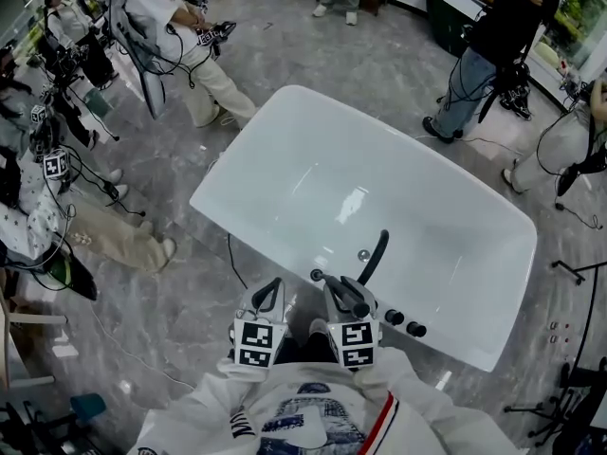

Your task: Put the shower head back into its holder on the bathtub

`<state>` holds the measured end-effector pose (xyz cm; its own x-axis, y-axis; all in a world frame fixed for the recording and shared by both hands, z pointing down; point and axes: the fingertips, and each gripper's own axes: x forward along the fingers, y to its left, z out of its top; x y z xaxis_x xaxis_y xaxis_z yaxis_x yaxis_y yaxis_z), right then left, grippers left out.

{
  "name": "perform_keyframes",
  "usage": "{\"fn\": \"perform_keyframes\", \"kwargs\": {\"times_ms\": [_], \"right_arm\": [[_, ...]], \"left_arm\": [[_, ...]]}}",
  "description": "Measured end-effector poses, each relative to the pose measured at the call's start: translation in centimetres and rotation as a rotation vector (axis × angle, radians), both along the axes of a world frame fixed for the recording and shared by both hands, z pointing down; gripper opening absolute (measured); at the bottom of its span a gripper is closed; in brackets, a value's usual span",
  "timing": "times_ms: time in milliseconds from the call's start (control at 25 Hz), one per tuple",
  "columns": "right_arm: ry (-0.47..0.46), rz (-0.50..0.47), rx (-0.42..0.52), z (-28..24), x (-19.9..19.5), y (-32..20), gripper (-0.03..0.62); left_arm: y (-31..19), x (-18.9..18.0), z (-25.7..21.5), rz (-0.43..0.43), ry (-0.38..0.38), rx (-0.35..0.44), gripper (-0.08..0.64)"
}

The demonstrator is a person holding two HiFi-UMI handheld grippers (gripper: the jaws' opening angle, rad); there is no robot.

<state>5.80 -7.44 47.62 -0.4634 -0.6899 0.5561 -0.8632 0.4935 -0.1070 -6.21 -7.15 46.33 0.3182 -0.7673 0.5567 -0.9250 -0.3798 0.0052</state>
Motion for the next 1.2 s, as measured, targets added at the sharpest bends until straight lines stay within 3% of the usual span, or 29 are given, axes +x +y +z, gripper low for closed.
{"fn": "perform_keyframes", "kwargs": {"times_ms": [480, 1200], "right_arm": [[0.039, 0.105, -0.054, 2.5, -0.3, -1.1, 0.138], [0.089, 0.158, -0.112, 7.0, -1.6, -1.6, 0.138]], "left_arm": [[-2.2, -0.6, 2.3, 0.082, 0.011, -0.027, -0.002], [-3.1, -1.2, 6.8, 0.143, 0.045, -0.050, 0.000]]}}
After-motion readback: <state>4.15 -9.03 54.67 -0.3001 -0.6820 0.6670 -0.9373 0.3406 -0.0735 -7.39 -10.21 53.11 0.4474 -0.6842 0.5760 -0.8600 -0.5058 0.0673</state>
